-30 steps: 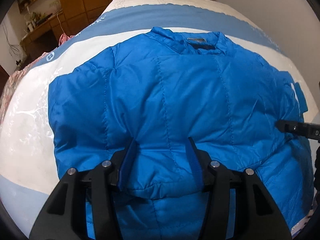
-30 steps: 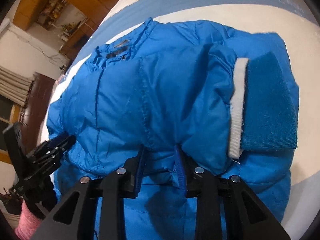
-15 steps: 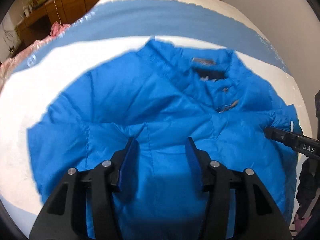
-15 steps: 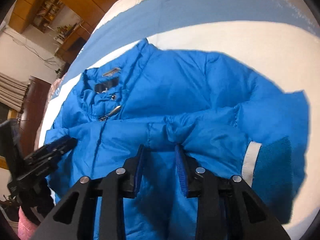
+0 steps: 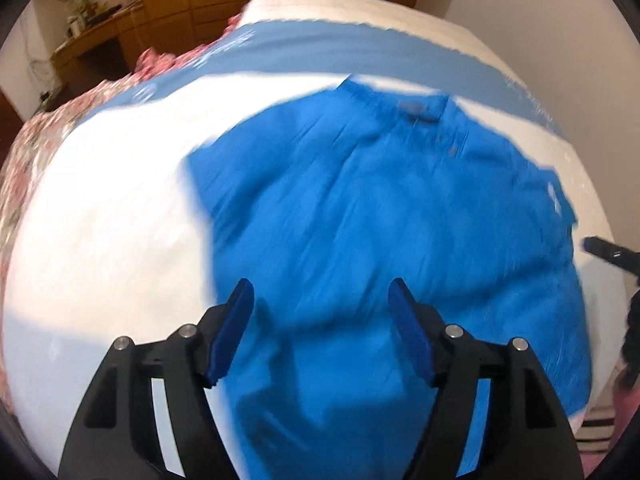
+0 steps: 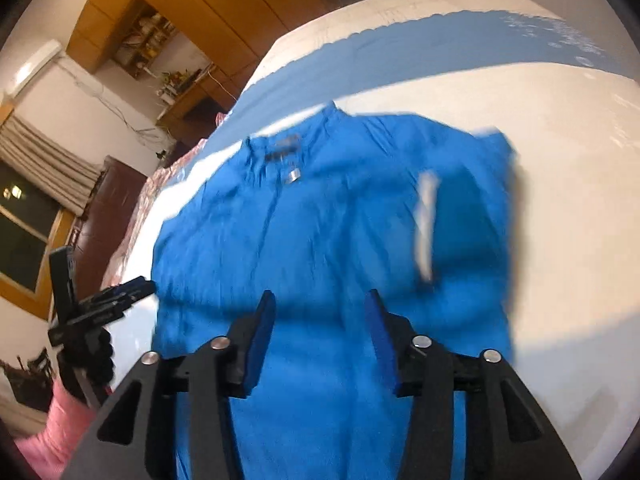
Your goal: Fold large clothes
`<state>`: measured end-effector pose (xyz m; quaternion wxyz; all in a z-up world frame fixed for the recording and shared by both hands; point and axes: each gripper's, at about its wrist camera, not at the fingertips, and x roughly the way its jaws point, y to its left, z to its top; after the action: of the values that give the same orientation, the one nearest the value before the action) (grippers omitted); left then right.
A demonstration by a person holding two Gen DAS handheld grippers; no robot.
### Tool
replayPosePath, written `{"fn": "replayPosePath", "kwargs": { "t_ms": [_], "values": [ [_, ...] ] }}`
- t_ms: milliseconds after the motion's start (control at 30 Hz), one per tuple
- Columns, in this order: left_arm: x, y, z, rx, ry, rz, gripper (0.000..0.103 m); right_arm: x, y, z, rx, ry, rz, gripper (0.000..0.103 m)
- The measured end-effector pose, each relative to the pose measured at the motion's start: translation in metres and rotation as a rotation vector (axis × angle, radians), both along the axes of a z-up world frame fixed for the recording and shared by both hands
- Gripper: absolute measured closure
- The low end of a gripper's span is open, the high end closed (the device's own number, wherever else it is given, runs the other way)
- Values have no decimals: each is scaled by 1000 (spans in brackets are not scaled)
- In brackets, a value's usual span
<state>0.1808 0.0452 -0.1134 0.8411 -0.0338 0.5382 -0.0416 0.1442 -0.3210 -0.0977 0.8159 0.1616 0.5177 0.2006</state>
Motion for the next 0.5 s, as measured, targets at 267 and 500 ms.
{"fn": "replayPosePath", "kwargs": {
  "t_ms": [267, 500],
  "values": [
    [-132, 38, -28, -91, 128, 84, 29, -129, -44, -15, -29, 79, -16, 36],
    [-190, 33, -61, -270, 224, 122, 29, -185, -69, -48, 28, 196, -31, 31]
  ]
}}
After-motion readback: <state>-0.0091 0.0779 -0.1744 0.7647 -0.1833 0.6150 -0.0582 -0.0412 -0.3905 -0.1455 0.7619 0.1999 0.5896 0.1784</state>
